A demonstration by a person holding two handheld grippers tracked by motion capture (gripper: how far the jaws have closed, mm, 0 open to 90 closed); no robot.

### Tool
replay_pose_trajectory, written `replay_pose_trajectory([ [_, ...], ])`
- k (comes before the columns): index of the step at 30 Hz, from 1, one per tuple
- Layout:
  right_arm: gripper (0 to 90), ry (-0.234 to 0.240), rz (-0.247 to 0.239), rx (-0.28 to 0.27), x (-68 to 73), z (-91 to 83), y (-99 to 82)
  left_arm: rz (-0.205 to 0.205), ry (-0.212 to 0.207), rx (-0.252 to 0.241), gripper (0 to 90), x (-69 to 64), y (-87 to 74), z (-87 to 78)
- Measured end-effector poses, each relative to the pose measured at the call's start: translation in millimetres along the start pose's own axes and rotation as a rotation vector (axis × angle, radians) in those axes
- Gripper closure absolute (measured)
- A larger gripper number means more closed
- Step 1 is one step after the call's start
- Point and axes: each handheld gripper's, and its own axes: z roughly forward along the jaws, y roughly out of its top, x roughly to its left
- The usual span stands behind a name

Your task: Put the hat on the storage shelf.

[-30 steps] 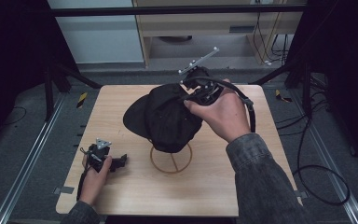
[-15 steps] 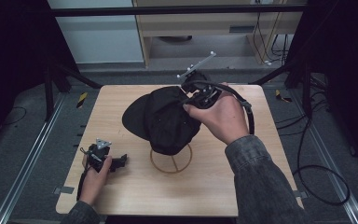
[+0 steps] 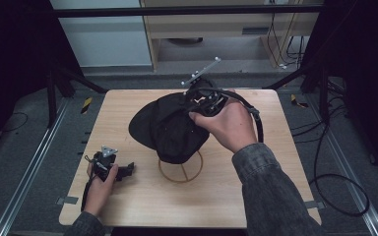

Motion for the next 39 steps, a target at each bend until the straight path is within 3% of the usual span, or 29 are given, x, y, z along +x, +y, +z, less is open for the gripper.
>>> replay_pose_trajectory([
  [19,88.3,-0.009,-0.011,-0.005,1.7,5.9,1.3,-0.001,0.000,-0.001,0.0,-0.1,0.0,0.0],
  [39,88.4,-0.023,0.017,-0.054,-10.8,-23.4,-6.0,0.000,0.001,-0.001,0.0,-0.1,-0.1,0.0],
])
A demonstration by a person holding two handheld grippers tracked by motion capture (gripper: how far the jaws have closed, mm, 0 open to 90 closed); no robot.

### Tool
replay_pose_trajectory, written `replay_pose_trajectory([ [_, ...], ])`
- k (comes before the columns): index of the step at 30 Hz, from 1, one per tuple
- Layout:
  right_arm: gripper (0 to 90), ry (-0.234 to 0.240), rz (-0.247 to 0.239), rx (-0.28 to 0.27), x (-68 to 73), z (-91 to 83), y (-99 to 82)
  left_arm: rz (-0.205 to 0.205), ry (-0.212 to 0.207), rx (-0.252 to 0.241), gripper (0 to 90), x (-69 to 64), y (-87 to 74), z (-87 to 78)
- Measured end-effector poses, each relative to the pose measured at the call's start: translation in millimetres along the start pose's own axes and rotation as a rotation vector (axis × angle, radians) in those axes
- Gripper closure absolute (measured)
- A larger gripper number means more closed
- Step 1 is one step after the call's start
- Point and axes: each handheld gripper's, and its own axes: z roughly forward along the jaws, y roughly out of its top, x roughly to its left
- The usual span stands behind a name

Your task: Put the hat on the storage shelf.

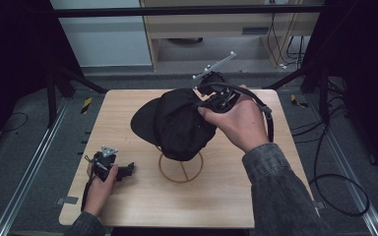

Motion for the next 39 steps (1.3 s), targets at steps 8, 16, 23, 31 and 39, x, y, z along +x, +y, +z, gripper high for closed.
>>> replay_pose_trajectory([
  [8,88.4,-0.002,0.000,-0.022,-1.6,-8.3,-8.6,0.000,0.000,0.000,0.0,0.0,0.0,0.0],
  [16,88.3,-0.001,0.016,-0.025,-2.3,-9.3,-24.6,0.000,0.000,0.000,0.0,0.0,0.0,0.0],
  [23,88.3,0.002,0.026,-0.018,-4.2,-2.9,-35.9,0.000,0.000,0.000,0.0,0.0,0.0,0.0],
  [31,88.3,0.009,0.017,0.001,-1.4,10.7,-41.6,0.000,0.000,0.000,0.0,0.0,0.0,0.0],
  [39,88.2,0.018,0.008,0.007,2.3,23.4,-40.3,0.000,0.000,0.000,0.0,0.0,0.0,0.0],
])
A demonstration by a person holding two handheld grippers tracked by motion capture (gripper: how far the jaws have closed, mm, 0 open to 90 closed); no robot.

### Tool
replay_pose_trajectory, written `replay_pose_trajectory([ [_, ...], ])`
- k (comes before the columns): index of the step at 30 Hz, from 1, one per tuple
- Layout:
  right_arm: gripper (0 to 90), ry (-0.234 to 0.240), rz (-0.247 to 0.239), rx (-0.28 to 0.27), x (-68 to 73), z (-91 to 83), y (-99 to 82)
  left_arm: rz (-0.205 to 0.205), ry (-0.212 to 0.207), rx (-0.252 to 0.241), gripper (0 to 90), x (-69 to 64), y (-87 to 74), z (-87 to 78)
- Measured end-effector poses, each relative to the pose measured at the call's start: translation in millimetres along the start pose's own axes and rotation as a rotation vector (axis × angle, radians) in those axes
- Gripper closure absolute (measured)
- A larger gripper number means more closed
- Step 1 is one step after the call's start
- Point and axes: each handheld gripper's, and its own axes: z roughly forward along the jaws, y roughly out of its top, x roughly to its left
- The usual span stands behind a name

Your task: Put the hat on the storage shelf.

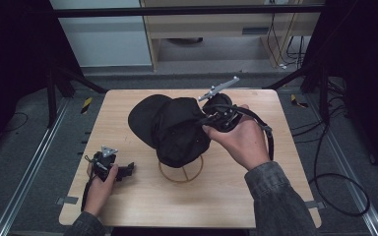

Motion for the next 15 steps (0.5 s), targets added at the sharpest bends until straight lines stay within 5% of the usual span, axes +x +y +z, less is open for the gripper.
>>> replay_pose_trajectory([
  [15,87.1,0.014,-0.015,0.003,5.2,22.7,9.4,0.003,-0.001,0.002,0.0,0.2,0.0,-0.2],
])
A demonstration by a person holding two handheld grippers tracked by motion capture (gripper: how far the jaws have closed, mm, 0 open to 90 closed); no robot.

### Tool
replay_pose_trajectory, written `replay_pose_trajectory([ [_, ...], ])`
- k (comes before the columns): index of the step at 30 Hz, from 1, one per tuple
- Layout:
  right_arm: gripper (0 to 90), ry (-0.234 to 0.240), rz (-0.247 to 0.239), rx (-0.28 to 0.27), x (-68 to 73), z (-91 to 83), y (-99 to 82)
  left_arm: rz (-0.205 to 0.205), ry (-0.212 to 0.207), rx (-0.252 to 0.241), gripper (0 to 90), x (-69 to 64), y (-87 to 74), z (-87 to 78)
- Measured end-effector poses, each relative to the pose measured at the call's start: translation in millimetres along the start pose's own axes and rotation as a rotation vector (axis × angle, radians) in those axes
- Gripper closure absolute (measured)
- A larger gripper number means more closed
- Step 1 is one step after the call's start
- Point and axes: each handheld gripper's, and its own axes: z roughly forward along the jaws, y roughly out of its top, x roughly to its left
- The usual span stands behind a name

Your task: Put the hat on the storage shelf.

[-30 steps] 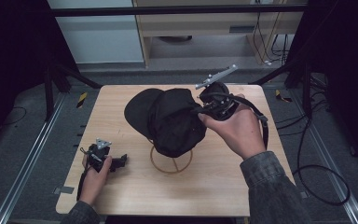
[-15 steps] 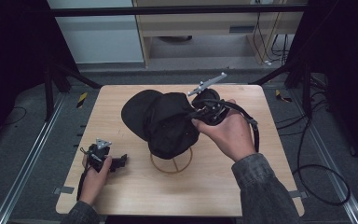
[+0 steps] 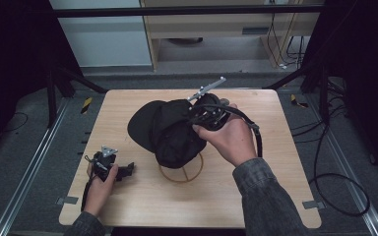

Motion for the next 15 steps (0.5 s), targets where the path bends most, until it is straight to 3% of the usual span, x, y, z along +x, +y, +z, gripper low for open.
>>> replay_pose_trajectory([
  [15,81.8,0.008,0.012,-0.042,-5.2,-10.6,-5.3,-0.001,0.001,-0.001,0.0,-0.1,0.0,0.1],
])
